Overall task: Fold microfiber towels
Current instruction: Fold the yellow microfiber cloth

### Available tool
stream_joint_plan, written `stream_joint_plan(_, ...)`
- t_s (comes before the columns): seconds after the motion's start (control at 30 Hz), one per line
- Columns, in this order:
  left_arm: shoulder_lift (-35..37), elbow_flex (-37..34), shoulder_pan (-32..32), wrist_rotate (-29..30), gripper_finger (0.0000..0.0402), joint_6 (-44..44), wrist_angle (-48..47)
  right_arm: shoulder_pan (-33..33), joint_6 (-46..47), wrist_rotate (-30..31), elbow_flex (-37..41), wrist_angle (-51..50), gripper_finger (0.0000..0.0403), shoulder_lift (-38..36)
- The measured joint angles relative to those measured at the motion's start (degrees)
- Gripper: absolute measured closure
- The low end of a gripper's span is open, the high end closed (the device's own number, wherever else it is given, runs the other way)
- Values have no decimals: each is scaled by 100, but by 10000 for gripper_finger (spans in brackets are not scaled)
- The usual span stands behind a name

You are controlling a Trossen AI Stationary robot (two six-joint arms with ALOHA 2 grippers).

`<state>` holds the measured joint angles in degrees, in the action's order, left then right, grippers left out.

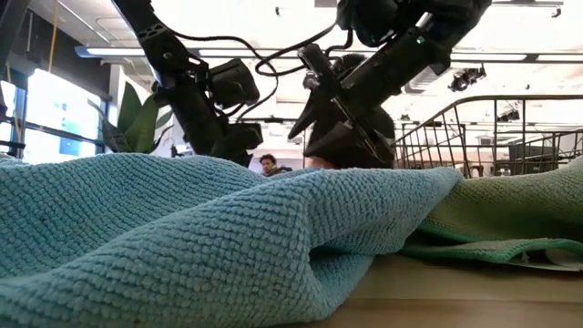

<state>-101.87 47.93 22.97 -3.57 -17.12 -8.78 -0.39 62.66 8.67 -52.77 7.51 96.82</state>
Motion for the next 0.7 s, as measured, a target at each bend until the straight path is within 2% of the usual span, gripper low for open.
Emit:
stream_joint_plan(0.2,61,8,-516,203,200,-2302,-239,-272,25,133,0,-292,253,0)
stream_joint_plan(0.27,171,-26,-795,64,200,-2734,-186,-374,-6,100,0,-383,253,0)
stream_joint_plan(0.37,339,60,-1180,97,200,-2876,-122,-517,-217,-14,0,-492,253,0)
stream_joint_plan(0.47,655,259,-1366,583,200,-2251,-67,-612,-480,-187,0,-469,253,2)
stream_joint_plan(0.7,980,301,-1394,1363,200,313,100,-425,-736,-1021,2,-407,253,2)
